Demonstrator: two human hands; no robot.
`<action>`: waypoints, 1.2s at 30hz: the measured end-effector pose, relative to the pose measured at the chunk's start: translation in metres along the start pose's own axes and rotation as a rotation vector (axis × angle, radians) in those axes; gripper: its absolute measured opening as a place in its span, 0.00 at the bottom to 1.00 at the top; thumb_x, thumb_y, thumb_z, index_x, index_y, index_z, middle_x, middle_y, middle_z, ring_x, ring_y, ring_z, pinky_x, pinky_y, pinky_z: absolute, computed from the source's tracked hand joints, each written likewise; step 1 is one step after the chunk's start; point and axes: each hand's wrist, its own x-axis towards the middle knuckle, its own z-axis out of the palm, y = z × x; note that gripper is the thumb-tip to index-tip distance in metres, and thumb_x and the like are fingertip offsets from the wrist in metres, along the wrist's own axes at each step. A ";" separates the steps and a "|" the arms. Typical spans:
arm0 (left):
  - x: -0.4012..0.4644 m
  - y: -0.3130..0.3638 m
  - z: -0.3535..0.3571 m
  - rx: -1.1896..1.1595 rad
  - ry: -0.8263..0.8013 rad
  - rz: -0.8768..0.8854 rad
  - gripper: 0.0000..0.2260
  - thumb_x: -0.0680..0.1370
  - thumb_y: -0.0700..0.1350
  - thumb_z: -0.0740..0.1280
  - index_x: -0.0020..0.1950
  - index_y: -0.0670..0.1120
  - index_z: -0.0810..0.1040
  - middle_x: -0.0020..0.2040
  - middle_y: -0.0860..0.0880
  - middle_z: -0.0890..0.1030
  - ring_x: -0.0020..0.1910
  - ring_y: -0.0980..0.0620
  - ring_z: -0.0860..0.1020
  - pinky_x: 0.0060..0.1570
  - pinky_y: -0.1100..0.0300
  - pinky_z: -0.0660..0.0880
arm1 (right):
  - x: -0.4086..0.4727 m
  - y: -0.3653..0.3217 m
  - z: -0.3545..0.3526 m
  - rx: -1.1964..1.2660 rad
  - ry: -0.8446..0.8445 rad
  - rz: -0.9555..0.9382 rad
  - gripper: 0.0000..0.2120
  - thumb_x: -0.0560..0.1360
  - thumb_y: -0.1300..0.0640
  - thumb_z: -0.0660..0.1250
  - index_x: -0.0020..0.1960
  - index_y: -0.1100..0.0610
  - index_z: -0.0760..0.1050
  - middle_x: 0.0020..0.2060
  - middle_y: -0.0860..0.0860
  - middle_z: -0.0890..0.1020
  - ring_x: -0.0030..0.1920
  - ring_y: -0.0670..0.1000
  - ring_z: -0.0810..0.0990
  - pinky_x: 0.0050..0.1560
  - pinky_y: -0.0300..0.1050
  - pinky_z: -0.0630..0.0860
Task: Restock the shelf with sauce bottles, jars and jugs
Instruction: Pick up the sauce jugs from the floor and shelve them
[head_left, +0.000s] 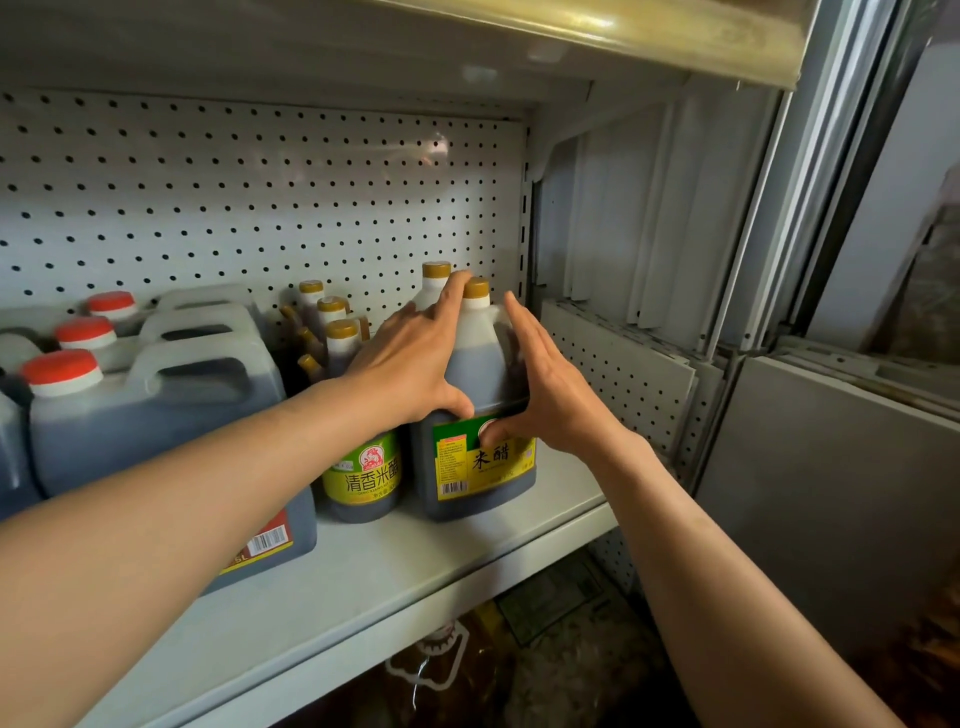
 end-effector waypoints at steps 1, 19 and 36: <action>0.001 0.000 0.000 0.010 -0.001 -0.006 0.61 0.61 0.54 0.82 0.79 0.51 0.41 0.68 0.39 0.73 0.63 0.37 0.72 0.57 0.50 0.71 | 0.000 0.001 0.001 0.009 0.006 0.005 0.72 0.54 0.50 0.87 0.82 0.46 0.40 0.81 0.42 0.50 0.80 0.47 0.54 0.70 0.40 0.61; 0.028 -0.020 0.004 0.129 -0.027 -0.074 0.61 0.61 0.56 0.82 0.78 0.45 0.42 0.65 0.39 0.75 0.60 0.37 0.74 0.48 0.50 0.72 | 0.032 0.009 0.022 0.072 0.011 0.082 0.70 0.57 0.53 0.86 0.83 0.49 0.41 0.80 0.50 0.61 0.77 0.53 0.62 0.68 0.41 0.64; 0.054 -0.024 0.012 0.139 -0.057 -0.257 0.55 0.65 0.44 0.81 0.77 0.42 0.43 0.68 0.40 0.72 0.64 0.36 0.73 0.48 0.49 0.71 | 0.074 0.027 0.051 0.074 0.039 0.081 0.70 0.57 0.53 0.87 0.83 0.49 0.41 0.73 0.55 0.68 0.72 0.54 0.68 0.61 0.41 0.65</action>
